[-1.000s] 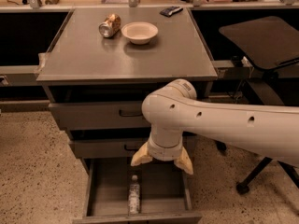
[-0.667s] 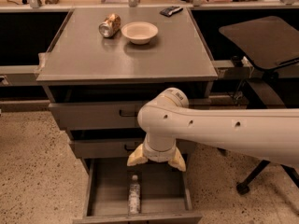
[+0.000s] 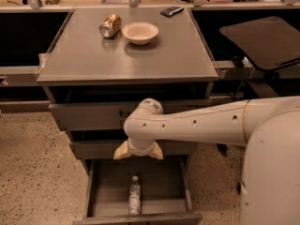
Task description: Pick blue plastic bottle from bottom drawer and place on counter
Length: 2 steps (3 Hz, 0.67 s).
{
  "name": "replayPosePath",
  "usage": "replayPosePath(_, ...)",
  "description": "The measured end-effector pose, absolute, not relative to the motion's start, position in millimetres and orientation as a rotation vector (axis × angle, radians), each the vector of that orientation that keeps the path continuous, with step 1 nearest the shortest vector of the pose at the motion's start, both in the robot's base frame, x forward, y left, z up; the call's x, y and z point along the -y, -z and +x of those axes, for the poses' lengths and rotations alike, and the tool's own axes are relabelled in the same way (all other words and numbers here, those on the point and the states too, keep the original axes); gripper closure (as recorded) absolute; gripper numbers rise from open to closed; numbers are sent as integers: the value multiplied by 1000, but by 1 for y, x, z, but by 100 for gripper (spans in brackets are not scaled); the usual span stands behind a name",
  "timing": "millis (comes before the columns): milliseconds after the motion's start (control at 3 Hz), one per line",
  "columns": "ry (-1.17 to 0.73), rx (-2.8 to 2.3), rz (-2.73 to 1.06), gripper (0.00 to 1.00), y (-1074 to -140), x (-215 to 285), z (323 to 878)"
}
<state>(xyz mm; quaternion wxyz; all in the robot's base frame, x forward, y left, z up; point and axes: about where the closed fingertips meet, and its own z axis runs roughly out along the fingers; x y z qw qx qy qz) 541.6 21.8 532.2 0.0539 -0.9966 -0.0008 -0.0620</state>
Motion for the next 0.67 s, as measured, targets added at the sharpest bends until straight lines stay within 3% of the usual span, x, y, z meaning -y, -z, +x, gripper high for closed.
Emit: replayPosePath(667, 119, -23, -2975, 0, -498, -34, 552)
